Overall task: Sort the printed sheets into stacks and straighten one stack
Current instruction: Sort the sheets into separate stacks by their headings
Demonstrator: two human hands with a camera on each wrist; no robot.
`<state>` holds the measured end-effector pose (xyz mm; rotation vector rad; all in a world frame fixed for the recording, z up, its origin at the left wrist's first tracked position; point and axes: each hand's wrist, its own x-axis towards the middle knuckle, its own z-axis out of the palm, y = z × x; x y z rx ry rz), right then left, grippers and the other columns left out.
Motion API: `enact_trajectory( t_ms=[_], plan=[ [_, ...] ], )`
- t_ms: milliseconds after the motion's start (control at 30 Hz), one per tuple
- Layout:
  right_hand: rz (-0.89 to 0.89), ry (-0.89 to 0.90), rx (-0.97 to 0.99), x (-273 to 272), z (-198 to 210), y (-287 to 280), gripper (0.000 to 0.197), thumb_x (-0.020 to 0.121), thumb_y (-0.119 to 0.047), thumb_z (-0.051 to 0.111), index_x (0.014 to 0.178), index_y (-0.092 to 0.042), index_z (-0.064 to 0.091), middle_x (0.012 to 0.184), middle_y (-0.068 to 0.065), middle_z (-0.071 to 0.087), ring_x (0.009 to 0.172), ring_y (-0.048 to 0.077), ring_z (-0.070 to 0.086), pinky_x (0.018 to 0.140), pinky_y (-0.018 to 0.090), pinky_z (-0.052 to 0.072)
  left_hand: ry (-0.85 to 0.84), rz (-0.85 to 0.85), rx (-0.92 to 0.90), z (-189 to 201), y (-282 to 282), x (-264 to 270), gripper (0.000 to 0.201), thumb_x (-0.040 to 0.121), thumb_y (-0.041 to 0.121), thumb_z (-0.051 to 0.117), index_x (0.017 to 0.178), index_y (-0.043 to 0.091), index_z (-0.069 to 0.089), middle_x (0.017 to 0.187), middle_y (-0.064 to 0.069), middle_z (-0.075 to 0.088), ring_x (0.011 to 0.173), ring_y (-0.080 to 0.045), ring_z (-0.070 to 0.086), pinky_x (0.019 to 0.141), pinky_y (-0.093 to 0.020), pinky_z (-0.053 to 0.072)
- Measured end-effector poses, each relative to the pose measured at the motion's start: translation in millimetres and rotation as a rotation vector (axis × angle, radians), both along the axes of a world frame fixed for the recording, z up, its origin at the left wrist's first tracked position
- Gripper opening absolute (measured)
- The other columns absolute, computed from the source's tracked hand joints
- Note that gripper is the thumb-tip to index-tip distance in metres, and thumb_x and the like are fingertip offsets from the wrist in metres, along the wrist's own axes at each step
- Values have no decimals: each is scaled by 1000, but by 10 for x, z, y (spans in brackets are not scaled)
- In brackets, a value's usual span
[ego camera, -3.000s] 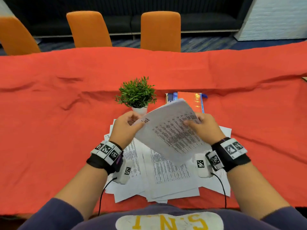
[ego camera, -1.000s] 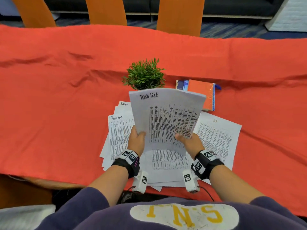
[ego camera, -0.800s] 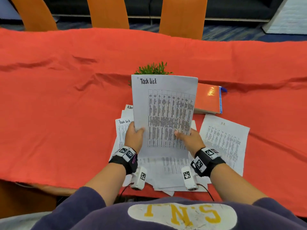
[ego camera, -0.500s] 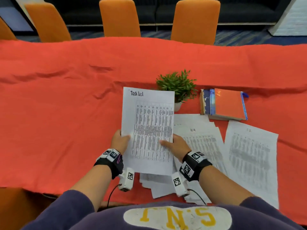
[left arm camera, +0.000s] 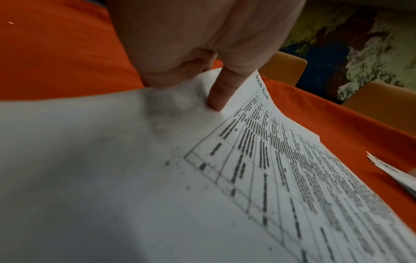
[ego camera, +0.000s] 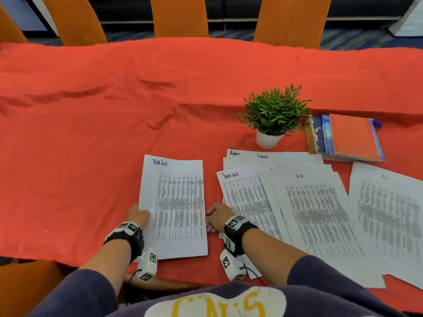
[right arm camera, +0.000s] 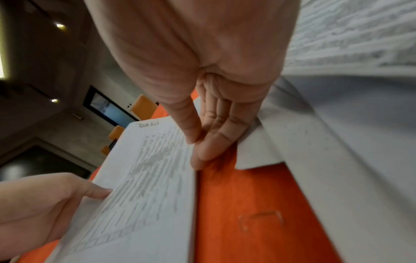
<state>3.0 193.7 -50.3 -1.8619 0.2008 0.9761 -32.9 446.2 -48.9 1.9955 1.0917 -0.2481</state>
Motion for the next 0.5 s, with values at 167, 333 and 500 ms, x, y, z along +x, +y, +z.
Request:
enact_trajectory(
  t_ms=[167,333,500],
  plan=[
    [64,-427,-287,33,69,-277,11,87,-18,62,86,-18,51,89,-2,55,78,15,54,58,22,42,59,-81,52,-79,3,112,36,89,-3,43,124,-5,50,124,-25,56,114,-39,54,94,-42,43],
    [288,-471,-703,-23,-92,-514,61,84,-45,60,131,-10,40,136,14,40,124,29,40,97,41,44,109,-99,66,-79,-47,202,36,89,-2,43,124,-8,49,124,-25,56,115,-40,53,96,-40,42],
    [258,-513,-697,-54,-129,-552,38,91,-28,50,121,-7,47,131,13,43,120,28,42,92,37,44,101,-60,266,65,-136,204,44,78,10,56,121,0,52,123,-23,56,112,-39,53,97,-45,45]
  ],
)
